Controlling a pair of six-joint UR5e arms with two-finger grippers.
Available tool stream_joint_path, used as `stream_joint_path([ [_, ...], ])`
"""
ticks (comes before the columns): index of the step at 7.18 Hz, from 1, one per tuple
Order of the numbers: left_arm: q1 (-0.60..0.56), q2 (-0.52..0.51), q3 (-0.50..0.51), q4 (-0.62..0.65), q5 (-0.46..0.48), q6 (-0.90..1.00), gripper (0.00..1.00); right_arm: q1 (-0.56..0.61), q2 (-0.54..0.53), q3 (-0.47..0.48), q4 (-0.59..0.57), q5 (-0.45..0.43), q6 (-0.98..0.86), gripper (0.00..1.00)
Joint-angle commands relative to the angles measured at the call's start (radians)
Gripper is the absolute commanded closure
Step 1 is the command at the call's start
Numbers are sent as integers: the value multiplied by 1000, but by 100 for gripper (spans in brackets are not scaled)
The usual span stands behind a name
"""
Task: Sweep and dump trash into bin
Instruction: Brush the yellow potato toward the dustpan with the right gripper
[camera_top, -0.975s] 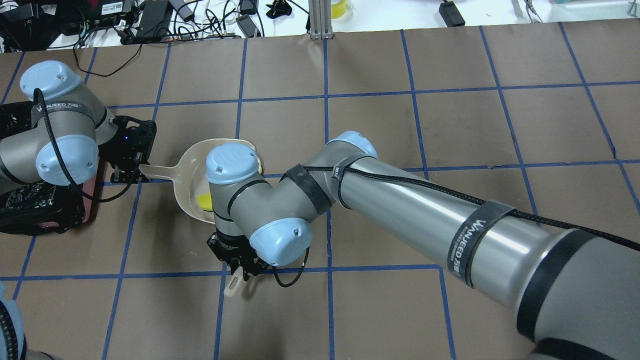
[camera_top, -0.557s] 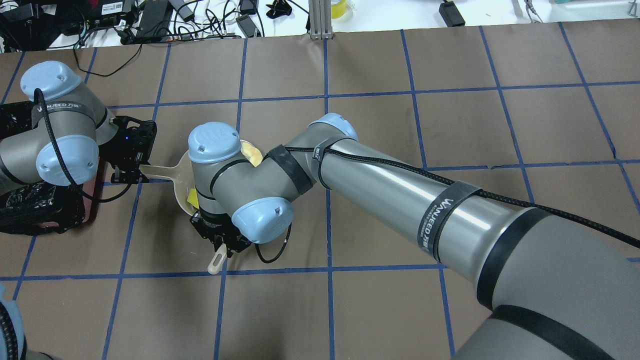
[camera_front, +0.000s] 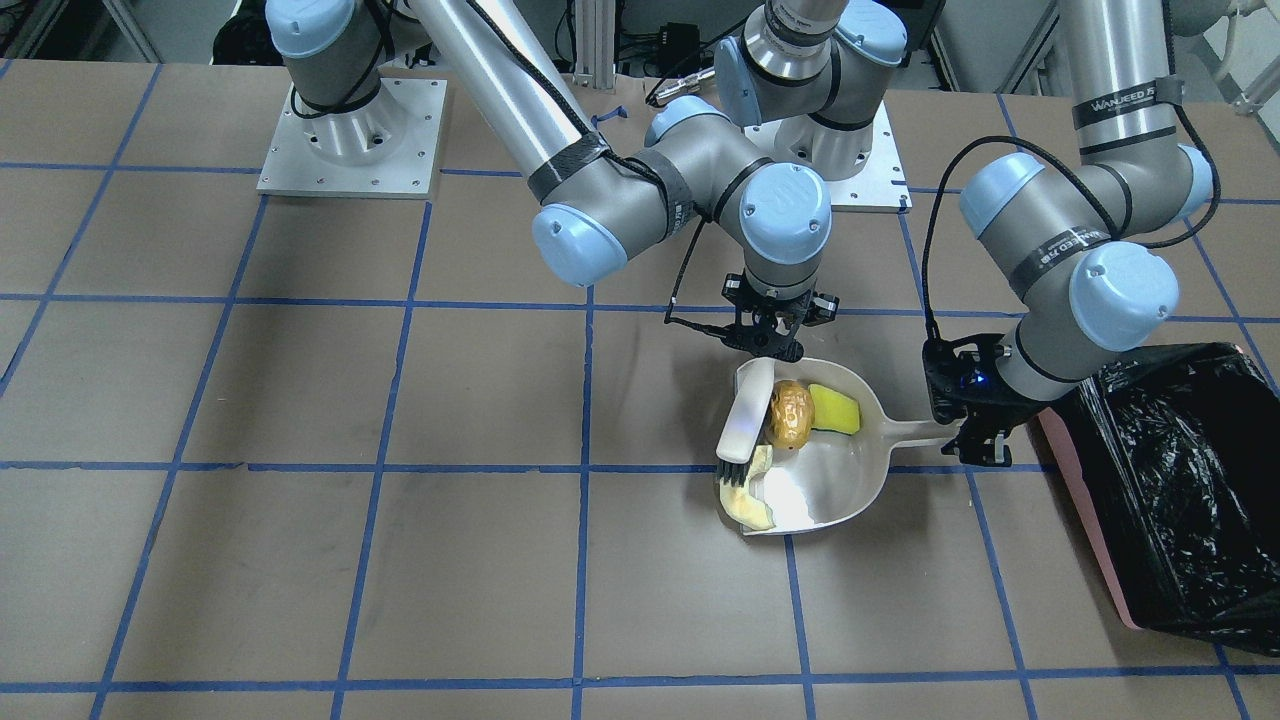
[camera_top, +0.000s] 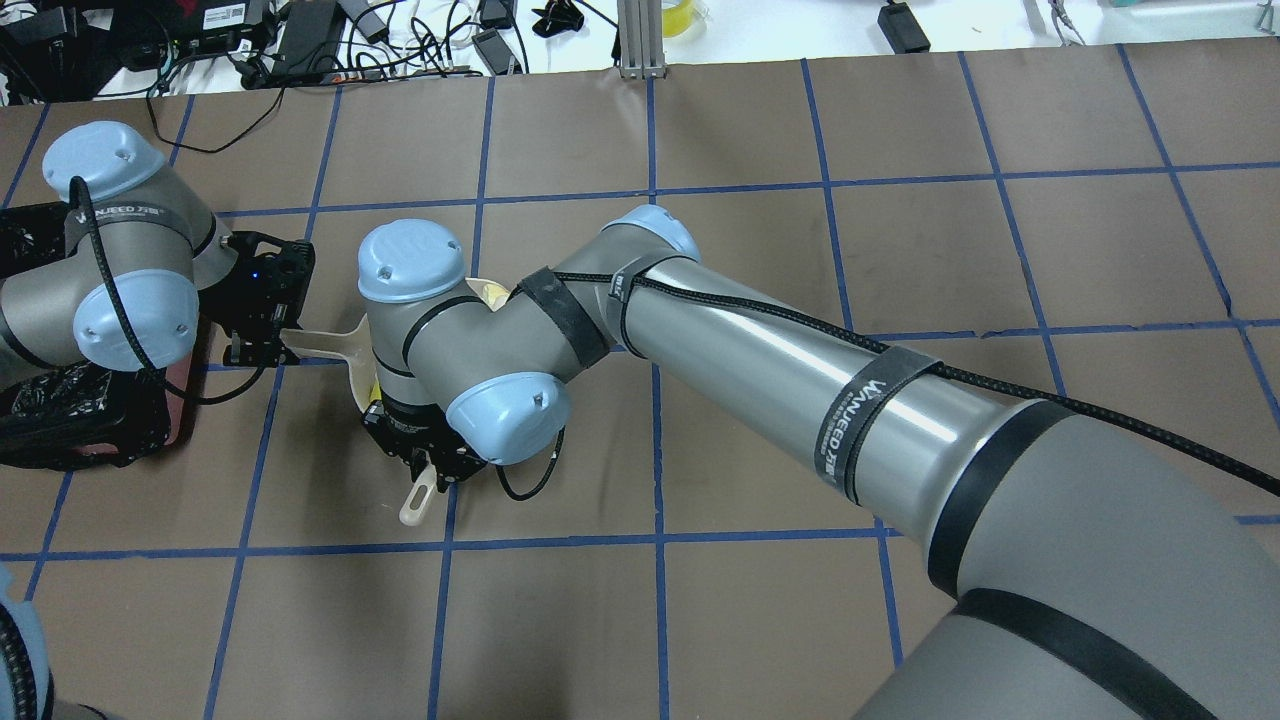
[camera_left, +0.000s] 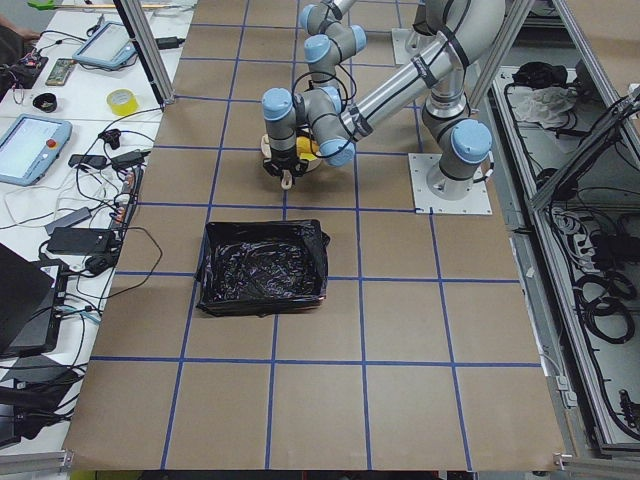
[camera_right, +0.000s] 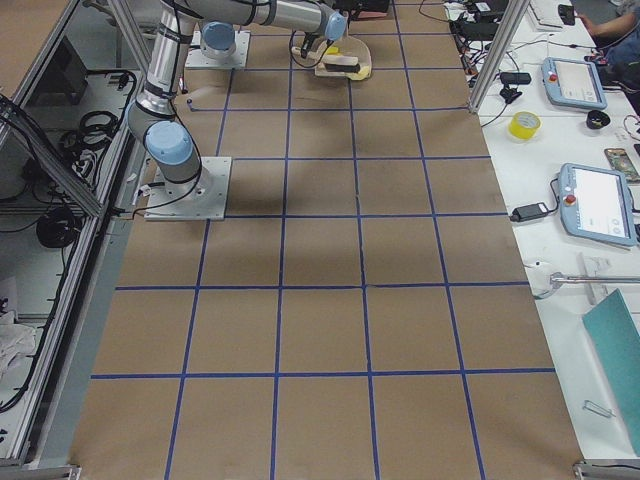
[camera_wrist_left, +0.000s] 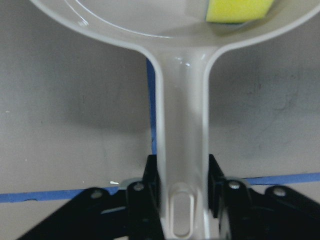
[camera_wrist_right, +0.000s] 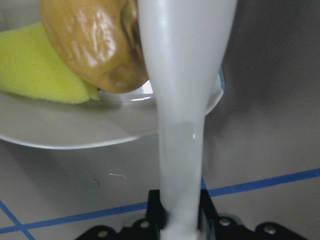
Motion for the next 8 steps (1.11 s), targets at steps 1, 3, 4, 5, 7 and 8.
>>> stream_joint_path([
  [1, 0, -1, -1, 0, -2, 0, 99, 0, -8, -2, 15, -27, -50, 96],
  [3, 0, -4, -1, 0, -2, 0, 99, -12, -12, -2, 61, -88, -108, 96],
  [4, 0, -4, -1, 0, -2, 0, 99, -14, -16, 1, 119, -124, -145, 96],
  [5, 0, -4, -1, 0, -2, -1, 99, -25, -34, 2, 195, -180, -193, 96],
  [7, -2, -5, -1, 0, -3, -1, 99, -84, -114, 24, 357, -237, -312, 97],
  [8, 0, -2, -1, 0, -3, -1, 99, -151, -148, 23, 380, -242, -346, 96],
])
